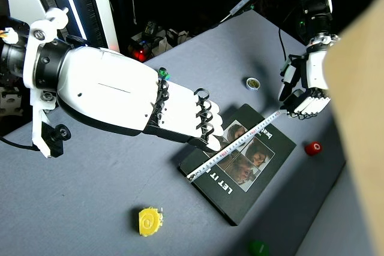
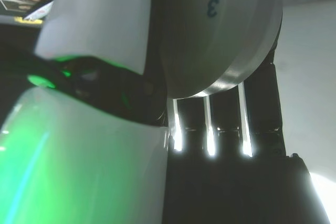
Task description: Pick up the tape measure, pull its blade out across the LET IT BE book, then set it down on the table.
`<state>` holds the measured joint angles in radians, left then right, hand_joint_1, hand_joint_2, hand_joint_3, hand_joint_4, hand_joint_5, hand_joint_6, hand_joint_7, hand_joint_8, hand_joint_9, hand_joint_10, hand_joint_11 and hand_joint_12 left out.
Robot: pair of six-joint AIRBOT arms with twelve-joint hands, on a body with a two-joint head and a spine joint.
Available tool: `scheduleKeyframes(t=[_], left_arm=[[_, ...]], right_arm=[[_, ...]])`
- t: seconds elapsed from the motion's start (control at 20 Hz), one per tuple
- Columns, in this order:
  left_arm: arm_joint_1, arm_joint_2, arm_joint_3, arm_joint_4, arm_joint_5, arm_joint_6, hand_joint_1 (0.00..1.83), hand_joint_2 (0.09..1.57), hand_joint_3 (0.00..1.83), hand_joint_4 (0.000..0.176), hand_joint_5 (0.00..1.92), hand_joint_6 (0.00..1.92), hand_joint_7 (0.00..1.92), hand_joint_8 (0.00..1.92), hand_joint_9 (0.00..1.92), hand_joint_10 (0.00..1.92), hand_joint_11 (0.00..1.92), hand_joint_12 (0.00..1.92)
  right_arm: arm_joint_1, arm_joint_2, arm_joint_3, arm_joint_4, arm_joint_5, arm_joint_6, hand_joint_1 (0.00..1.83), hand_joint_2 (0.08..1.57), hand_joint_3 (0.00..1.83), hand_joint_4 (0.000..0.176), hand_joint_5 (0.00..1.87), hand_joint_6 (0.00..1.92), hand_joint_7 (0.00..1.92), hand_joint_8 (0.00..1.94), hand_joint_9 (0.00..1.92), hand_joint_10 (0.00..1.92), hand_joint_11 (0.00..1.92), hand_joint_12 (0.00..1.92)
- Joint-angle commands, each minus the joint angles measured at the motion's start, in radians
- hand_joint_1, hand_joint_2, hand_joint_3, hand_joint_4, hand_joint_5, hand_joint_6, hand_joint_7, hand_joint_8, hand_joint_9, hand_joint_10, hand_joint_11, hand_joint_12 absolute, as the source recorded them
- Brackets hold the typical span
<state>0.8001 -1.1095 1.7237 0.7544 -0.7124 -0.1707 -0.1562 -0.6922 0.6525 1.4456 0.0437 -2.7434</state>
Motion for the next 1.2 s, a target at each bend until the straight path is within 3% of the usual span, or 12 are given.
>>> scheduleKeyframes(t=[0.0, 0.4, 0.65, 0.8, 1.0, 1.15], left_arm=[[-0.025, 0.016, -0.013, -0.049, -0.050, -0.003, 1.49, 1.08, 0.00, 0.000, 1.00, 0.69, 1.00, 0.87, 1.00, 1.02, 0.86, 1.50], [-0.141, 0.073, -0.183, -0.019, 0.046, -0.003, 1.49, 1.08, 0.00, 0.000, 1.02, 0.65, 1.03, 0.86, 0.98, 1.00, 0.88, 1.48], [-0.163, 0.117, -0.265, -0.013, 0.056, -0.004, 1.49, 1.07, 0.00, 0.000, 1.02, 0.66, 1.04, 0.83, 0.98, 1.00, 0.92, 1.45], [-0.183, 0.165, -0.310, 0.097, 0.108, -0.095, 1.50, 1.07, 0.00, 0.000, 1.02, 0.65, 1.05, 0.82, 0.99, 0.99, 0.89, 1.47], [-0.140, 0.225, -0.358, 0.098, 0.112, -0.116, 1.49, 1.07, 0.00, 0.000, 1.02, 0.65, 1.04, 0.81, 0.99, 1.01, 0.90, 1.47], [-0.087, 0.264, -0.400, 0.058, 0.112, -0.117, 1.49, 1.07, 0.00, 0.000, 1.02, 0.65, 1.04, 0.81, 0.99, 1.02, 0.90, 1.47]], right_arm=[[0.007, 0.004, -0.001, -0.003, 0.008, 0.001, 0.00, 1.07, 0.01, 0.000, 0.00, 0.00, 0.00, 0.00, 0.00, 0.00, 0.00, 0.33], [0.006, 0.004, -0.001, -0.003, 0.001, 0.002, 0.00, 1.07, 0.00, 0.000, 0.00, 0.00, 0.00, 0.00, 0.00, 0.00, 0.00, 0.28], [0.007, 0.004, -0.001, -0.003, 0.001, 0.000, 0.00, 1.07, 0.00, 0.000, 0.00, 0.00, 0.00, 0.00, 0.00, 0.00, 0.00, 0.29], [0.009, 0.004, -0.002, -0.003, 0.018, 0.001, 0.00, 1.07, 0.00, 0.000, 0.00, 0.00, 0.00, 0.00, 0.00, 0.00, 0.00, 0.32], [0.010, 0.004, -0.002, -0.003, 0.032, 0.007, 0.00, 1.07, 0.00, 0.000, 0.00, 0.00, 0.00, 0.00, 0.00, 0.00, 0.00, 0.32], [0.012, 0.003, -0.003, -0.003, 0.069, 0.069, 0.00, 1.07, 0.00, 0.000, 0.00, 0.00, 0.00, 0.00, 0.00, 0.00, 0.00, 0.32]])
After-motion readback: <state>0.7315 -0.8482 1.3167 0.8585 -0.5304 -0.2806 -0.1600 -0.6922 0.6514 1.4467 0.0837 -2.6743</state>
